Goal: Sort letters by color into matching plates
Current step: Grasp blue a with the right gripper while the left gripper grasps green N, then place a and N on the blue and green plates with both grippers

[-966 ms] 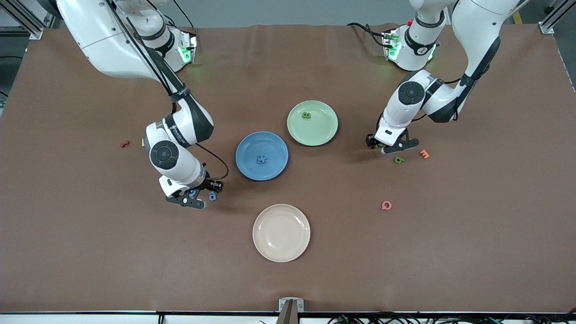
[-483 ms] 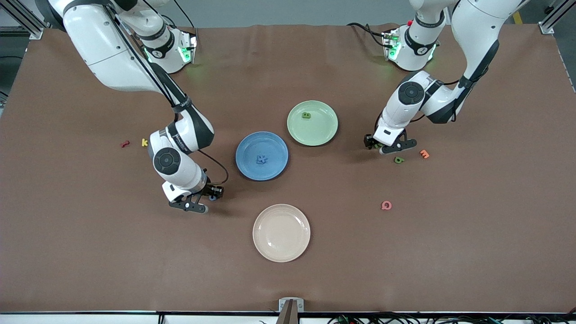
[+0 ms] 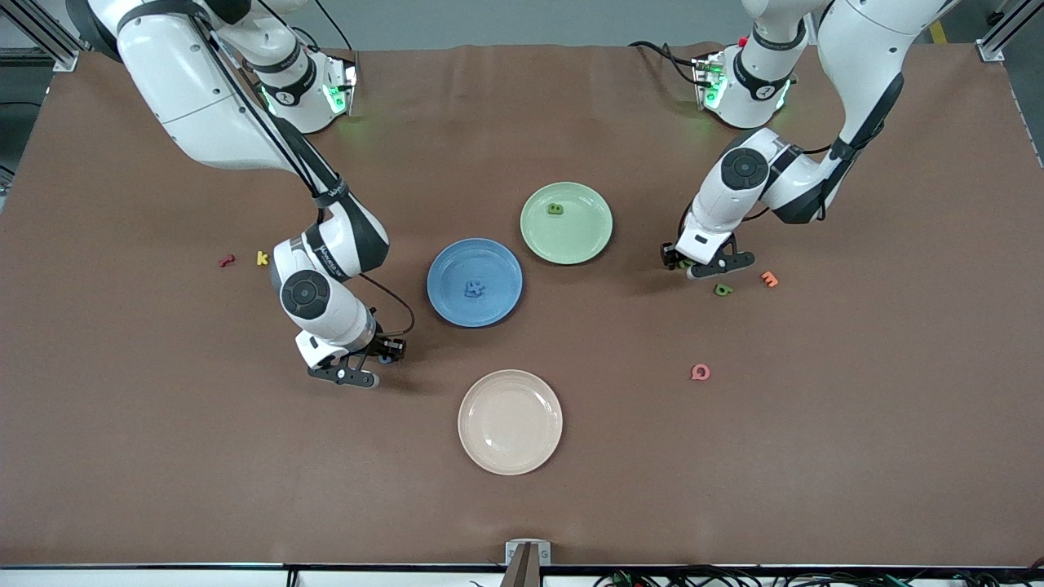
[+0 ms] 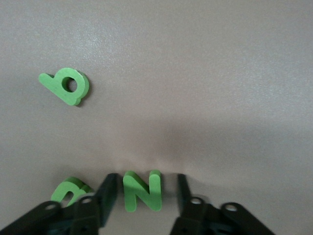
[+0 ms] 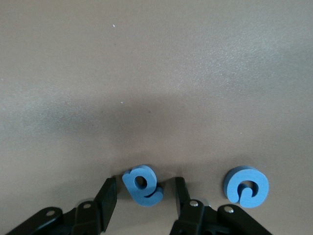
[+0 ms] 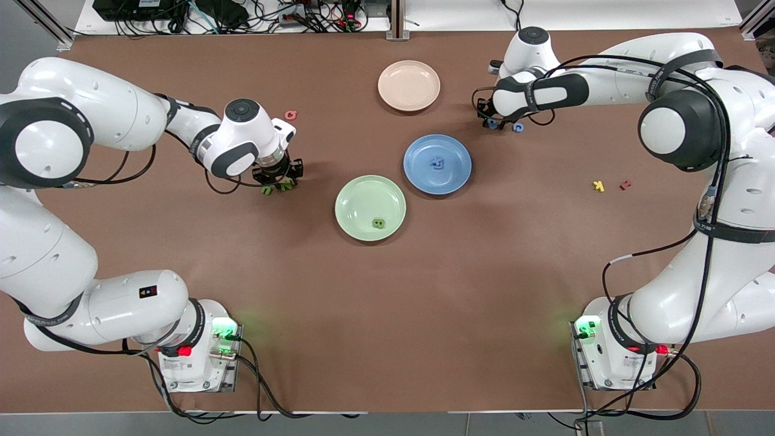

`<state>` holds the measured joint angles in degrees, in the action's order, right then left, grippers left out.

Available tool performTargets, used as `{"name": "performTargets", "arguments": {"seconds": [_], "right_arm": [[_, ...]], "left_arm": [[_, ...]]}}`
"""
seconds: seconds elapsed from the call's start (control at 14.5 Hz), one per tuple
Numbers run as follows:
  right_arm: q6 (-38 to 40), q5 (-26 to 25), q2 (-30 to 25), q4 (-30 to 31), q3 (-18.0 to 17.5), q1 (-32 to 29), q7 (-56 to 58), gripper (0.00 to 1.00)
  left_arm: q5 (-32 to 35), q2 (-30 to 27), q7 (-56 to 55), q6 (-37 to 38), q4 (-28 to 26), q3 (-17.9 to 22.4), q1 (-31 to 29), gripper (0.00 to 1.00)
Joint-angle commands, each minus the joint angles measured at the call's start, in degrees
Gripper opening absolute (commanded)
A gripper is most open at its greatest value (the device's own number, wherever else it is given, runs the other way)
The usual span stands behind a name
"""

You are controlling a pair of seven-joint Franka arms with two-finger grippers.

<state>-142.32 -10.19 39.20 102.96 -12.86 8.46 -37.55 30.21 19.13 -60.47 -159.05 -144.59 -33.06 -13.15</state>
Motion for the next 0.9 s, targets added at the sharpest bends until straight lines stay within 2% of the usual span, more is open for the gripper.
{"name": "performTargets", "arguments": {"seconds": [0.0,0.14,0.21,0.34,0.48,0.69,0.83], "right_arm": [[0.55,-1.42,0.97,-1.45,-0.86,-0.81,0.11,0.30],[0.90,-1.42,0.97,-1.88,-0.94,-0.81,-0.15,0.03],[1.17,-1.24,0.88,-2.23,-0.94,-0.73,-0.42,0.00],[2.48,-0.80,0.53,-2.15,-0.94,-0.20,-2.60,0.00],[8.96,-0.80,-0.08,-2.85,-2.17,0.24,-8.66,0.00],[18.89,-0.36,-3.86,-2.85,-6.46,1.56,-17.18,0.00],[20.50,0.69,-4.22,-2.85,-10.94,1.21,-24.37,0.00]], "left_arm": [[1.17,-0.23,-0.96,-0.56,-0.34,-0.33,-0.12,0.32],[1.08,-0.58,-1.05,-0.30,-0.25,-0.33,-0.12,0.26],[1.08,-0.84,-1.05,-0.12,-0.08,-0.33,-0.12,0.25],[1.08,-1.29,-1.14,-0.03,0.19,-0.94,-0.12,0.24],[0.38,-2.16,-1.66,2.33,0.89,-2.96,-0.39,0.24],[0.12,-2.69,-5.17,5.15,2.38,-6.39,-0.56,0.24],[-0.41,-2.69,-8.33,7.25,3.87,-9.19,-0.56,0.24]]}}
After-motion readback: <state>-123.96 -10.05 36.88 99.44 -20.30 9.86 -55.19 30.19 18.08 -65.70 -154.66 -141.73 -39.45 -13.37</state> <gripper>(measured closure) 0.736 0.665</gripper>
